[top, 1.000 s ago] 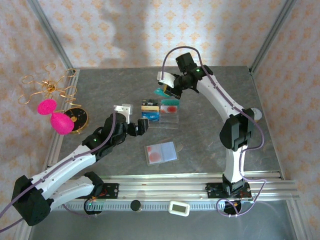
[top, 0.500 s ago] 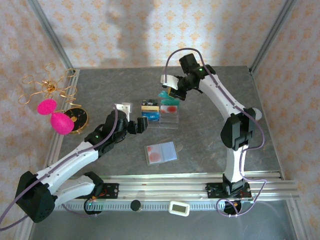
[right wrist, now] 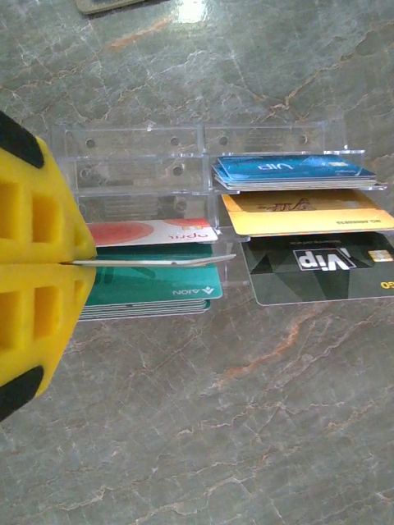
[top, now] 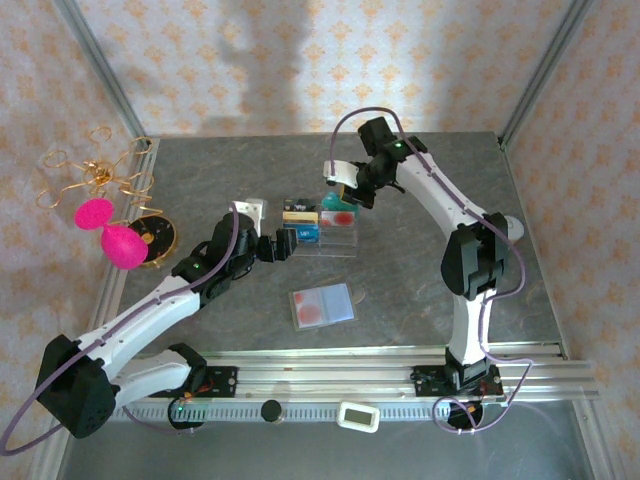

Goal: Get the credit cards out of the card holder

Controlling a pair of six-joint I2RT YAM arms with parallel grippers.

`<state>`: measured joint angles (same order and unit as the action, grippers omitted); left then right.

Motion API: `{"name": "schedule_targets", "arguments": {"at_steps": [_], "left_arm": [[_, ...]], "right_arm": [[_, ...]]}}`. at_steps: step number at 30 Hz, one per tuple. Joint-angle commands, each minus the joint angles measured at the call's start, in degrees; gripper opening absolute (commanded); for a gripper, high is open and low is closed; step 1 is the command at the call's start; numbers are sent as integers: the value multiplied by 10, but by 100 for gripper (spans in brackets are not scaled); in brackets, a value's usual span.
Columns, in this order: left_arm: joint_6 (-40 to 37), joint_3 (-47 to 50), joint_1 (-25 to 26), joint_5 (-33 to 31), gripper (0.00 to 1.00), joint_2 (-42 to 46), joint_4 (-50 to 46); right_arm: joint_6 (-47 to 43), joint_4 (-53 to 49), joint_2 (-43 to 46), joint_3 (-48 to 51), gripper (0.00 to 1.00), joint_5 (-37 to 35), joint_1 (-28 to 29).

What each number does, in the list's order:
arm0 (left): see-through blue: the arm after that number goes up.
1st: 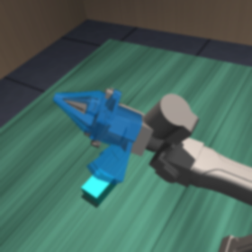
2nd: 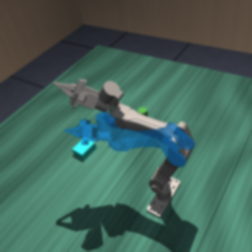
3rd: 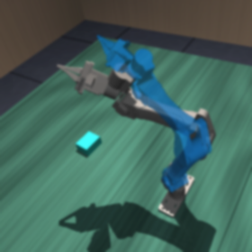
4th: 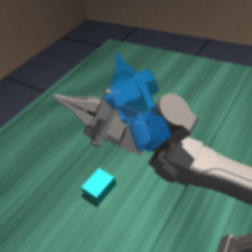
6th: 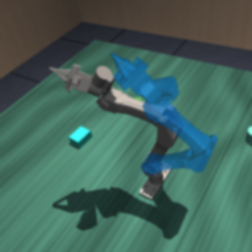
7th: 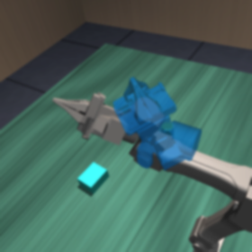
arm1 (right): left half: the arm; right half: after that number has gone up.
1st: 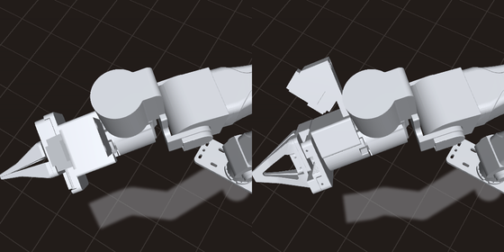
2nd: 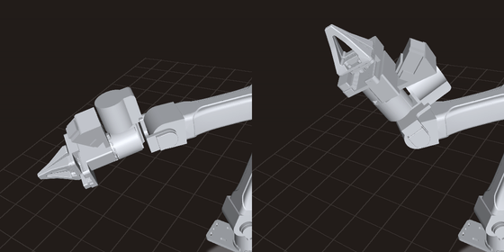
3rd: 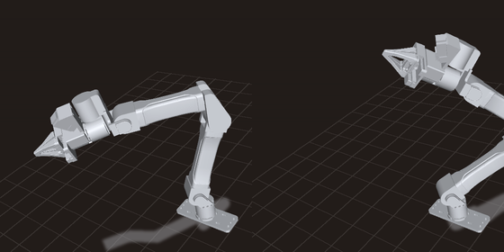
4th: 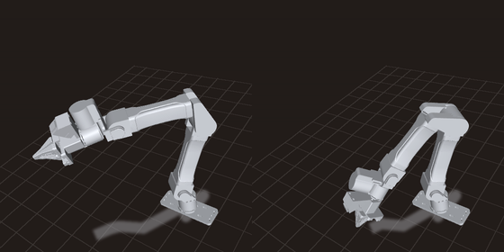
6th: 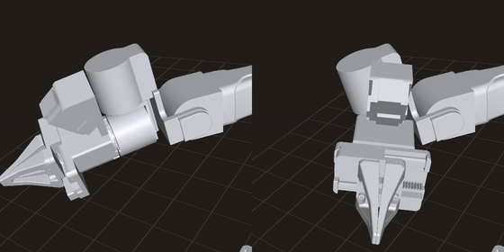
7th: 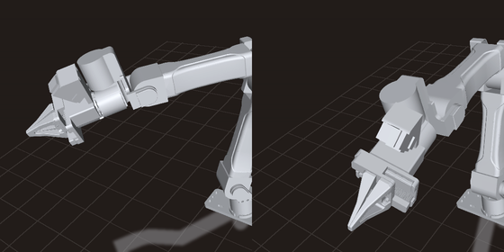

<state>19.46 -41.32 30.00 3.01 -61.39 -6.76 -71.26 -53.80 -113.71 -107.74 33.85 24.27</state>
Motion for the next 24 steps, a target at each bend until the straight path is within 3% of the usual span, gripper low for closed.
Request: {"name": "schedule_targets", "arguments": {"at_steps": [1, 24], "left_arm": [[-7, -16, -7, 12, 96, -4, 9], [-3, -16, -16, 45, 95, -15, 17]], "right_arm": [[0, 20, -4, 9, 0, -21, -3], [21, 78, -3, 69, 0, -87, 17]]}}
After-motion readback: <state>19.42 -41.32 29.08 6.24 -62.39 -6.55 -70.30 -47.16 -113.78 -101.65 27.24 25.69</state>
